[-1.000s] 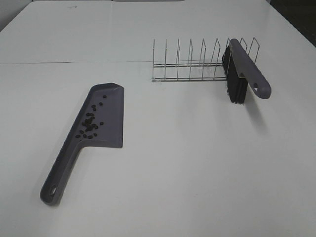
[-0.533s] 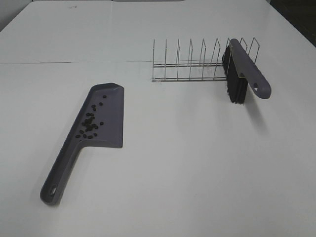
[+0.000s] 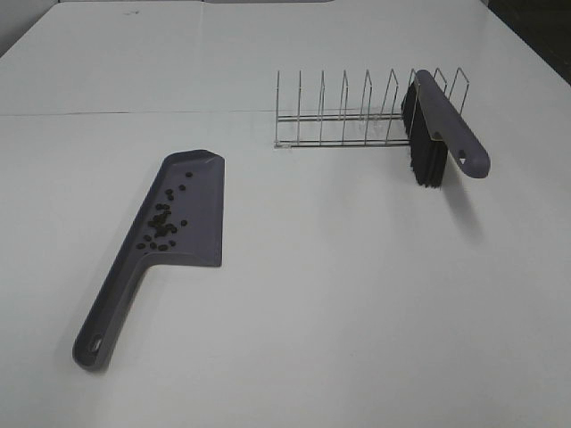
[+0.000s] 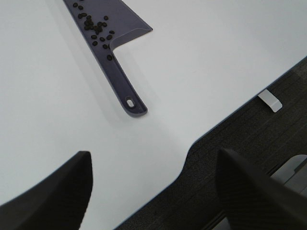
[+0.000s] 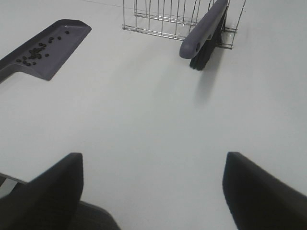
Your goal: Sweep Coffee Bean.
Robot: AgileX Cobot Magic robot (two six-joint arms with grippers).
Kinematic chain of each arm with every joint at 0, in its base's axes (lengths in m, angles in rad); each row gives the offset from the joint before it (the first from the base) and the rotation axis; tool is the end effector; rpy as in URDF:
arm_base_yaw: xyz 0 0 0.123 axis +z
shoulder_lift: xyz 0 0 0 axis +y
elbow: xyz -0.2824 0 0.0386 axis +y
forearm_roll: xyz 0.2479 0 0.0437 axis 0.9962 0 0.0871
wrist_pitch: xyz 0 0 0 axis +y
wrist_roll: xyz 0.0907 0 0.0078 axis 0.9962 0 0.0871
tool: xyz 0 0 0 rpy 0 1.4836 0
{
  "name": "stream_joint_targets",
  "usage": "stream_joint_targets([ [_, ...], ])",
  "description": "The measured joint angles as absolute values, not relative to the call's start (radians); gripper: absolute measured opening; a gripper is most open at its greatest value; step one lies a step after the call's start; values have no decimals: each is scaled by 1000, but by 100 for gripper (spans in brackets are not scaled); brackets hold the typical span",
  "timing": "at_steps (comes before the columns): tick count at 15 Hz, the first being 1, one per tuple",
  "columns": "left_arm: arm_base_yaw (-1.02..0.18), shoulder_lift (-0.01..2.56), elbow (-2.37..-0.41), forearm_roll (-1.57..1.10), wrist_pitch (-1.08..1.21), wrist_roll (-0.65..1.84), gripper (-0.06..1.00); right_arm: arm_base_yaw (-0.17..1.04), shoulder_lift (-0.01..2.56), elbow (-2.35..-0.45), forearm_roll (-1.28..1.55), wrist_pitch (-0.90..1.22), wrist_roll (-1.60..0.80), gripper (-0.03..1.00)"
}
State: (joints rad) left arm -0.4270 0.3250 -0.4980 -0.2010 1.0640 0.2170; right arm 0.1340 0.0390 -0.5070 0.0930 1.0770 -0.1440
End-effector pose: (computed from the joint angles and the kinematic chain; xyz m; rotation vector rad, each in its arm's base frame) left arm 0.0335 -0.0327 0.2714 0.7226 2.2666 -0.3559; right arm -0.0015 0.0073 0.2782 -0.2931 2.0700 0.1063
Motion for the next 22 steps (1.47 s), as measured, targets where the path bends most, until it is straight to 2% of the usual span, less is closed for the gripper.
stream_joint_targets([
  [10, -427, 325, -498, -201, 1064, 217, 67, 134, 39, -507, 93, 1077, -144, 75],
  [12, -381, 325, -498, -201, 1064, 217, 67, 134, 39, -507, 93, 1077, -144, 75],
  [13, -329, 321, -498, -201, 1064, 217, 67, 134, 39, -507, 93, 1077, -144, 75],
  [14, -205, 271, -498, -201, 1064, 217, 67, 134, 39, -507, 93, 1077, -144, 75],
  [16, -115, 183, -498, -201, 1064, 217, 67, 132, 39, -507, 93, 1077, -144, 75],
  [22, -33, 2, -498, -201, 1065, 217, 67, 8, 39, -507, 94, 1076, -144, 75],
])
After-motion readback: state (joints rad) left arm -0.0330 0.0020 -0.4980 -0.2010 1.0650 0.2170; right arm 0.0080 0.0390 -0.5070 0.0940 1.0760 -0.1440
